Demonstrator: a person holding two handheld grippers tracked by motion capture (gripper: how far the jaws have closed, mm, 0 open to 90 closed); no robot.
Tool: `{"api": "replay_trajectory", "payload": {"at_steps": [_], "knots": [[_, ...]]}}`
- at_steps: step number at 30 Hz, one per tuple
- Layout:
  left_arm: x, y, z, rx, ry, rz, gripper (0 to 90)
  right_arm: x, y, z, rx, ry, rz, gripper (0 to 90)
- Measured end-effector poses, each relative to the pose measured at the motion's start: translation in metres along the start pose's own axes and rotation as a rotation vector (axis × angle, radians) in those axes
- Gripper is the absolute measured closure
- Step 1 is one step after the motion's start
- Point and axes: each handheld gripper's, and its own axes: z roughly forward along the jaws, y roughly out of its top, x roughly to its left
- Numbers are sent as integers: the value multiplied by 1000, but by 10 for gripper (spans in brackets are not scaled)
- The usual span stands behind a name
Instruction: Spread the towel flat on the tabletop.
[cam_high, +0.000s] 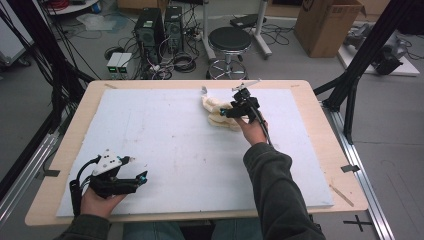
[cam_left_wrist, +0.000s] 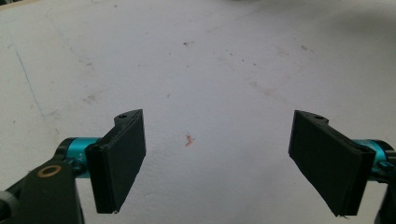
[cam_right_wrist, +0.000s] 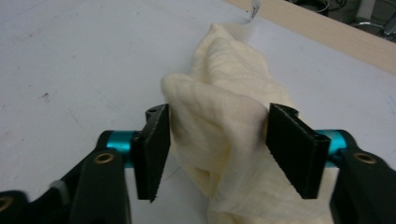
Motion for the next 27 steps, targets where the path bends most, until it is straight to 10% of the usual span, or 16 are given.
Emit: {"api": "replay_trajectory", "payload": {"at_steps": [10, 27], "knots": [[-2, 0, 0, 0, -4, 5, 193, -3, -2, 6, 66, -20, 20, 770], [-3, -2, -3, -9, 4, 7, 193, -3, 2, -51, -67, 100, 133, 801]]}}
